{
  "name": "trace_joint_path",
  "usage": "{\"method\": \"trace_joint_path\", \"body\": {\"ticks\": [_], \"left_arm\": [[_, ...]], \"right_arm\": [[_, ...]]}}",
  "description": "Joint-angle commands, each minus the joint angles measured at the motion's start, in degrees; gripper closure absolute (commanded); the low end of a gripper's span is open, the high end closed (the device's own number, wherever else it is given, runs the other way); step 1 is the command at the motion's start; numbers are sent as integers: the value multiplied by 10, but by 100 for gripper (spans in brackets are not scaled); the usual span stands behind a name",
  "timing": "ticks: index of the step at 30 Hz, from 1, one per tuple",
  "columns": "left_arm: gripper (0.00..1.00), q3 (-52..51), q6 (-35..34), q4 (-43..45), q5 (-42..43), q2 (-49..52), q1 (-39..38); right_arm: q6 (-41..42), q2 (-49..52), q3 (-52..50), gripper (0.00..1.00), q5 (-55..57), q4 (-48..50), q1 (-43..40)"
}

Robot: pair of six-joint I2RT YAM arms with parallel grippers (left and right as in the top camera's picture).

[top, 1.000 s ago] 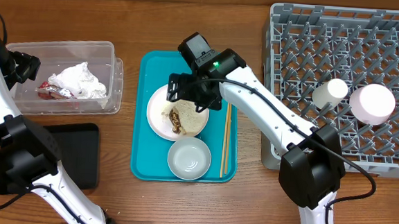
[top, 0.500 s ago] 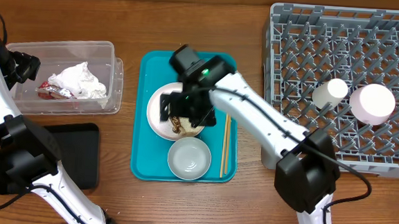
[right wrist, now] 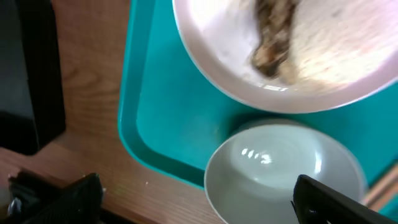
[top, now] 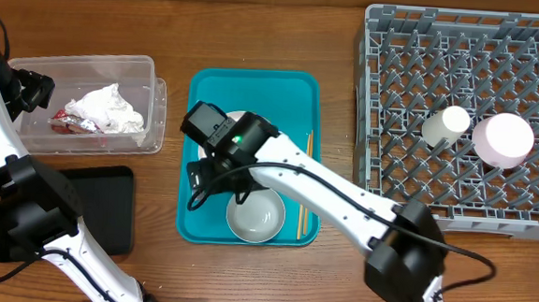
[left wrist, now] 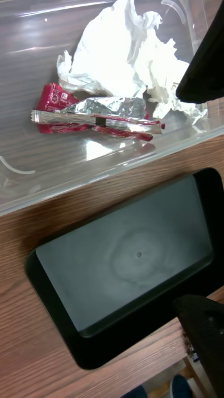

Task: Sort waste into correct bins and load items into the dishwasher
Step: 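Lower the right gripper onto the small pale bowl and grasp its rim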

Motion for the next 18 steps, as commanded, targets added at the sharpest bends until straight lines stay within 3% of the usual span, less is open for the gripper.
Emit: {"method": "trace_joint_path", "body": {"ticks": [1, 11, 18], "left_arm": [[0, 1, -6, -1, 0, -23, -1], [0, 1, -6, -1, 0, -23, -1], [0, 1, -6, 0, 0, -23, -1]], "right_arm": [[15, -84, 2, 0, 61, 0, -4], [15, -124, -11, 0, 23, -42, 4], [15, -113, -129, 4, 30, 28, 13]]}}
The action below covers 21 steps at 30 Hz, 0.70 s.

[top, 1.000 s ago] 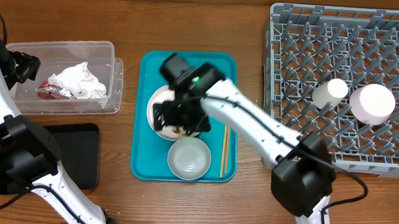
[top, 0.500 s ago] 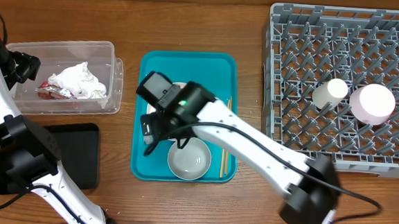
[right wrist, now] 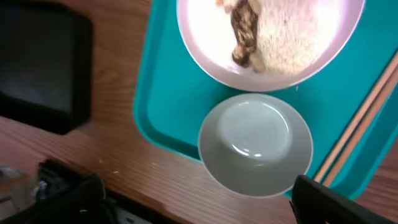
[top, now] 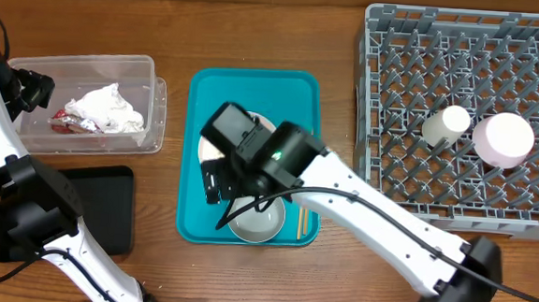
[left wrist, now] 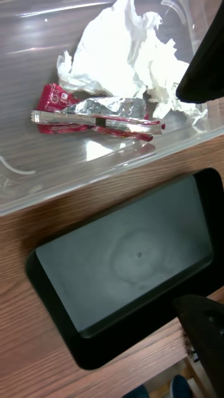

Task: Sort waste into correct bins and load items into the dishwasher
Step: 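Lower the right gripper onto the small pale bowl and grasp its rim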

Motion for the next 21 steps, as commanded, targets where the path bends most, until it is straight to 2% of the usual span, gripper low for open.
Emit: {"method": "trace_joint_path", "body": {"ticks": [1, 9, 10, 11, 18, 21], "left_arm": [[0, 1, -6, -1, 0, -23, -1], [0, 1, -6, 3, 0, -23, -1], [0, 1, -6, 6, 0, -23, -1], [0, 1, -6, 7, 0, -23, -1], [0, 1, -6, 8, 0, -23, -1], [0, 1, -6, 8, 0, -23, -1]], "right_arm": [[1, 14, -63, 4, -3, 28, 4], [-9, 14, -95, 10, -3, 48, 4], [-9, 14, -96, 9, -3, 45, 4], [-9, 14, -96, 0, -2, 40, 4], [-19, 14, -137, 0, -17, 72, 7], [-20, 14, -139, 6, -22, 84, 7]]}}
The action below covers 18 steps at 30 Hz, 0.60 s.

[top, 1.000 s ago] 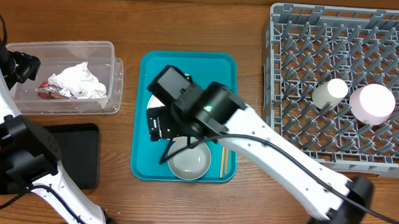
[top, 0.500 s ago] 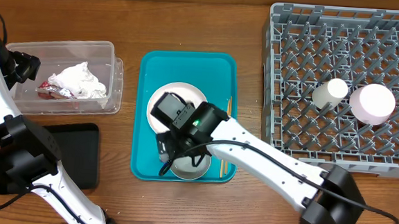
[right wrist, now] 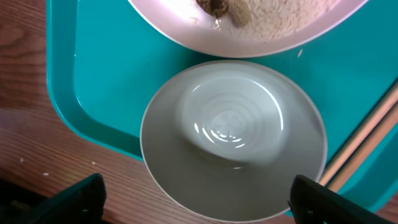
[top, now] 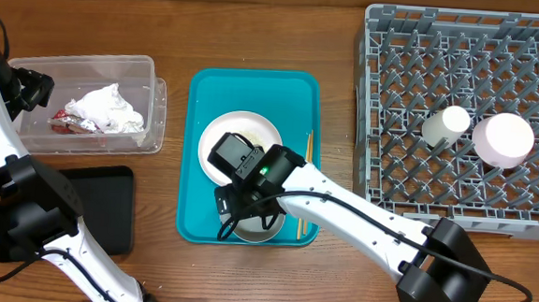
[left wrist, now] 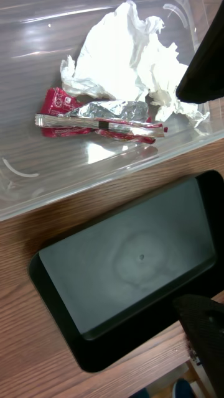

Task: Sort waste into correct bins and load items into the dishwasher
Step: 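Lower the right gripper onto the small pale bowl and grasp its rim, then lift the small pale bowl off the tray with the right gripper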

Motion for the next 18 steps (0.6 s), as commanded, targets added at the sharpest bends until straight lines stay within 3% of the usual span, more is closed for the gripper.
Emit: {"method": "trace_joint_path", "body": {"ticks": [1, 7, 18], "left_arm": [[0, 1, -6, 1, 0, -23, -1], [0, 1, -6, 1, 0, -23, -1], [0, 1, -6, 1, 0, -23, -1]], "right_arm": [[-10, -6, -3, 7, -12, 11, 3], [-17, 0, -3, 18, -14, 14, 10], [-69, 46, -4, 17, -29, 33, 62]]}}
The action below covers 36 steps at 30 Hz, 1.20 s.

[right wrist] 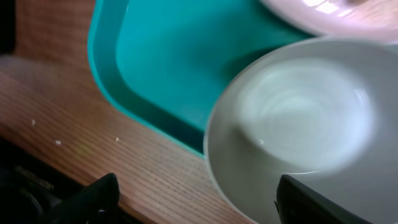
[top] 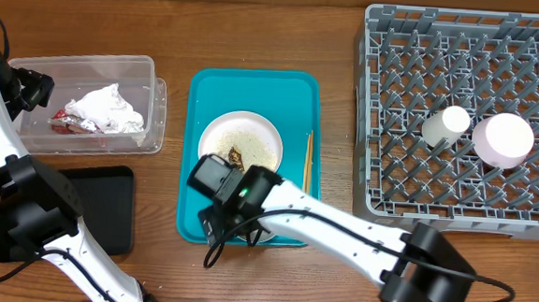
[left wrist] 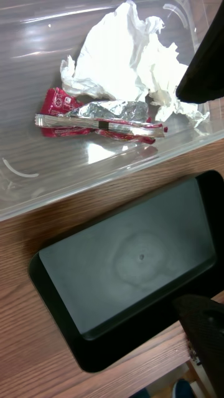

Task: Sort waste into correct bins and load items into the dishwasher
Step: 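Lift the small pale bowl off the tray with the right gripper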

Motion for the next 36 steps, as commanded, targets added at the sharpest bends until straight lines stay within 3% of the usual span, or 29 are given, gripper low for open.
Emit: {"method": "trace_joint_path", "body": {"ticks": [1, 9, 13, 17, 20, 26, 36], "left_arm": [[0, 1, -6, 1, 0, -23, -1], [0, 1, -6, 1, 0, -23, -1], [0, 1, -6, 1, 0, -23, -1], [0, 1, -6, 1, 0, -23, -1], [0, 1, -6, 1, 0, -23, -2], [0, 1, -6, 1, 0, -23, -2], [0, 1, -6, 1, 0, -23, -2]], "right_arm": [[-39, 24, -2, 17, -8, -7, 2], [-66, 35, -2, 23, -6, 3, 4], [-82, 36, -2, 24, 54, -2, 3], [-114, 45, -2, 37, 61, -3, -1], [-160, 64, -2, 38, 58, -11, 7], [-156, 73, -2, 43, 57, -8, 13], [-142, 74, 4, 72, 57, -6, 15]]}}
